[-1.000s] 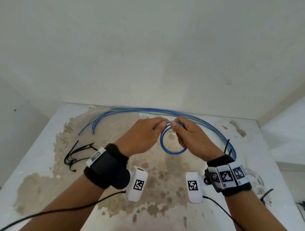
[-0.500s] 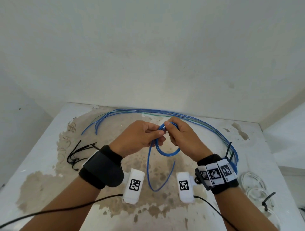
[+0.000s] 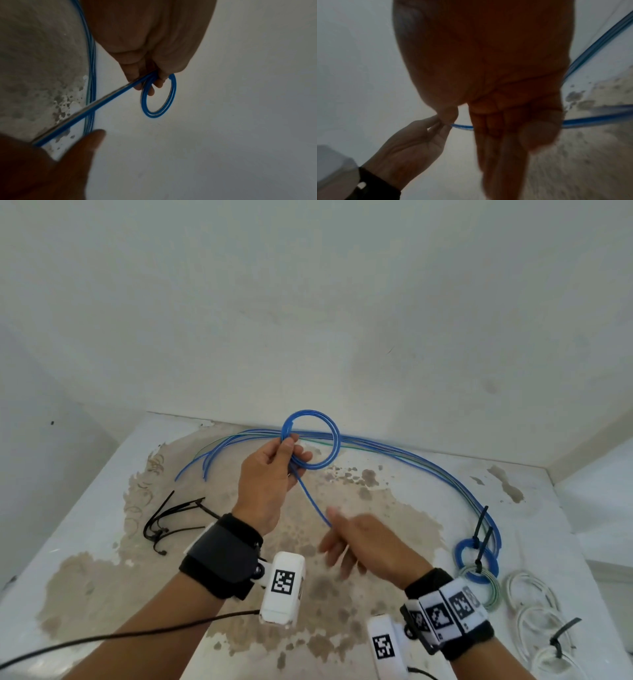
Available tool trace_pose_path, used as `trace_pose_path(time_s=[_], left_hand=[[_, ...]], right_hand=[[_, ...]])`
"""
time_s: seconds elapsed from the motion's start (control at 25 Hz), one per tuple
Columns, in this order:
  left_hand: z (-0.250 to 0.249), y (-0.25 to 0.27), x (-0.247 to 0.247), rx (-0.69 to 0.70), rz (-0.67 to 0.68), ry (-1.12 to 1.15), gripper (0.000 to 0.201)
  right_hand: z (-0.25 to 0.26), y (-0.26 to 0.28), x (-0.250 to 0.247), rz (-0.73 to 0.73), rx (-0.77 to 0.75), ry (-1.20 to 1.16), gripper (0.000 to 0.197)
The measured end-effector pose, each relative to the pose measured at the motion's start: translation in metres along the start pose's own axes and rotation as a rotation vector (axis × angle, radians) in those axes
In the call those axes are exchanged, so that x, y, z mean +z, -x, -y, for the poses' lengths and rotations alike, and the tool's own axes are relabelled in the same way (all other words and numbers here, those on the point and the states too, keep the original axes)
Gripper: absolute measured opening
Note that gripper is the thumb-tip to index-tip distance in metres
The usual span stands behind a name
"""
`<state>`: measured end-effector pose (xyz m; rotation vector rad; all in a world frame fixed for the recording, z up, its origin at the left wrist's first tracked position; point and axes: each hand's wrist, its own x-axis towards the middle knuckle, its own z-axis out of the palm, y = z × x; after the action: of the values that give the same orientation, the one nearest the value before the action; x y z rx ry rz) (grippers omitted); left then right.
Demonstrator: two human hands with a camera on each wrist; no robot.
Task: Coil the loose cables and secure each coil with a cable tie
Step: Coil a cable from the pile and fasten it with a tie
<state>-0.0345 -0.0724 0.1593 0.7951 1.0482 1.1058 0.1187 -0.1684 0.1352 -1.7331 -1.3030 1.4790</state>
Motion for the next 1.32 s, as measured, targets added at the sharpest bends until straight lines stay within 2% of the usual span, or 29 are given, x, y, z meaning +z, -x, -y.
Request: trace_pose_path(time_s=[0.04, 0.08, 0.2, 0.24, 0.28, 0.32, 0.48, 0.6, 0.76, 0.92, 1.0, 1.16, 1.32], left_hand=[[0.001, 0.000, 0.000, 0.000, -0.012, 0.032, 0.017], [0.003, 0.000, 0.001, -0.002, -0.024, 0.060, 0.016], [0.011, 0.005, 0.003, -0.047, -0.050, 0.112, 0.016], [0.014, 0.006, 0.002, -0.068, -0.048, 0.118, 0.016], [0.016, 0.007, 0.000, -0.091, -0.037, 0.116, 0.016], [0.018, 0.009, -0.002, -0.115, -0.016, 0.102, 0.017], [0.024, 0.015, -0.009, -0.215, 0.088, -0.003, 0.020], [0.025, 0.018, -0.014, -0.268, 0.153, -0.026, 0.023], [0.025, 0.018, -0.017, -0.294, 0.179, -0.056, 0.023], [0.022, 0.020, -0.014, -0.238, 0.206, -0.148, 0.022], [0.020, 0.019, -0.013, -0.257, 0.217, -0.154, 0.021], [0.018, 0.016, -0.014, -0.369, 0.240, -0.032, 0.019], [0.020, 0.013, -0.012, -0.395, 0.214, 0.046, 0.019]], right_hand=[[-0.008, -0.002, 0.005, 0.086, 0.058, -0.023, 0.056], [-0.012, -0.008, 0.009, 0.063, 0.093, -0.182, 0.050], [-0.012, -0.028, 0.008, -0.244, 0.086, -1.015, 0.033], [-0.007, -0.031, 0.004, -0.291, 0.054, -1.189, 0.027], [-0.003, -0.032, 0.000, -0.310, 0.015, -1.240, 0.024], [0.000, -0.032, -0.002, -0.313, -0.015, -1.193, 0.024], [0.005, -0.031, -0.008, -0.318, -0.048, -0.743, 0.036], [0.003, -0.027, -0.013, -0.340, -0.069, -0.601, 0.034], [-0.002, -0.022, -0.013, -0.355, -0.048, -0.574, 0.034], [-0.005, -0.022, -0.012, -0.382, -0.036, -0.588, 0.034], [-0.006, -0.021, -0.012, -0.386, -0.035, -0.593, 0.033], [-0.006, -0.019, -0.014, -0.385, -0.025, -0.625, 0.031], [-0.004, -0.020, -0.011, -0.384, -0.017, -0.652, 0.033]])
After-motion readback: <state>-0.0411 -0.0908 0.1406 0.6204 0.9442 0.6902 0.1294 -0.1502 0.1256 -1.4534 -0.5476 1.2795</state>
